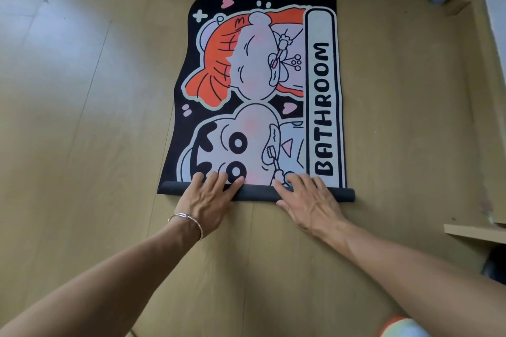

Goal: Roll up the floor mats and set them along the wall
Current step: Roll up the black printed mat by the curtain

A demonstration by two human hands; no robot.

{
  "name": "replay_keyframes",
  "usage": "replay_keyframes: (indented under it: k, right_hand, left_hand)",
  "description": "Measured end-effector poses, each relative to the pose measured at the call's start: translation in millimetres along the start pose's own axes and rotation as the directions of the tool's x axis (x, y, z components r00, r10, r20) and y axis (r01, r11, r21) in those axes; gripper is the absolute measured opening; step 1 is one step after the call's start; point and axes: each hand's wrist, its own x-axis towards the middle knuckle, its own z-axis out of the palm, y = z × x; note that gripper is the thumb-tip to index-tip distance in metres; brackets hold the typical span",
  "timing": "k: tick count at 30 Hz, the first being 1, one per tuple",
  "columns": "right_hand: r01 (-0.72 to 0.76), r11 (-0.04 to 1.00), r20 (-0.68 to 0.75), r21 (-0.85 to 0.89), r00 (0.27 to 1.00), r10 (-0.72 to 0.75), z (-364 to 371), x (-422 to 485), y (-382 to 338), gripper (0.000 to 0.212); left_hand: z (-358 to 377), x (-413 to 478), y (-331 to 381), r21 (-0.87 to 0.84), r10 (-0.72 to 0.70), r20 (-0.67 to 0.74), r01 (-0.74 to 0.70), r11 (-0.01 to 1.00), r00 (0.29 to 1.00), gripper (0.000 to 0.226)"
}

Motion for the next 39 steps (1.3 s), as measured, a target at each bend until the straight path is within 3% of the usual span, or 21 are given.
replay_keyframes:
  k: [3,9,12,15,18,23,27,33,37,39]
  right_hand:
    - [0.017,0.999,-0.018,-0.035,1.000,-0.017,-3,3,1,0.037]
    - [-0.055,0.982,0.039,0.183,0.998,0.049,-14,14,8,0.044]
    - [-0.039,0.988,-0.006,0.149,0.999,0.041,-16,19,4,0.027]
    - [-0.012,0.995,-0.026,0.099,1.000,0.014,-16,19,-2,0.043]
    - [-0.014,1.000,-0.100,0.013,0.995,0.016,-11,17,-2,0.032]
    - [-0.002,1.000,0.005,0.008,1.000,0.002,-9,14,-3,0.053]
    - [0.013,0.999,0.007,0.053,1.000,-0.013,-19,22,2,0.059]
    - [0.059,0.993,0.010,0.099,0.998,-0.061,-7,-11,3,0.066]
    - [0.029,0.998,-0.059,0.063,0.998,-0.025,0,-12,-1,0.057]
    - [0.015,0.998,-0.022,0.057,1.000,-0.014,6,-13,-4,0.050]
  left_hand:
    - [1,2,-1,-0.039,-0.035,0.050,0.037,0.999,0.998,0.058]
    - [-20,29,-23,-0.377,-0.184,0.225,0.260,0.889,0.957,0.028]
    - [-22,32,-22,-0.336,-0.152,0.184,0.208,0.919,0.971,0.025]
    - [-19,31,-20,-0.297,-0.172,0.113,0.198,0.934,0.979,0.022]
    - [-15,30,-18,-0.167,-0.095,-0.043,0.087,0.982,0.995,0.027]
    - [-12,20,-8,-0.114,-0.068,0.065,0.075,0.991,0.996,0.038]
    - [-24,32,-16,-0.177,-0.101,0.164,0.130,0.976,0.981,0.030]
    - [-38,10,2,-0.308,0.056,0.236,0.020,0.951,0.970,0.038]
    - [-37,17,-1,-0.295,0.039,0.263,0.041,0.954,0.964,0.033]
    - [-32,17,-3,-0.313,0.016,0.298,0.082,0.946,0.954,0.041]
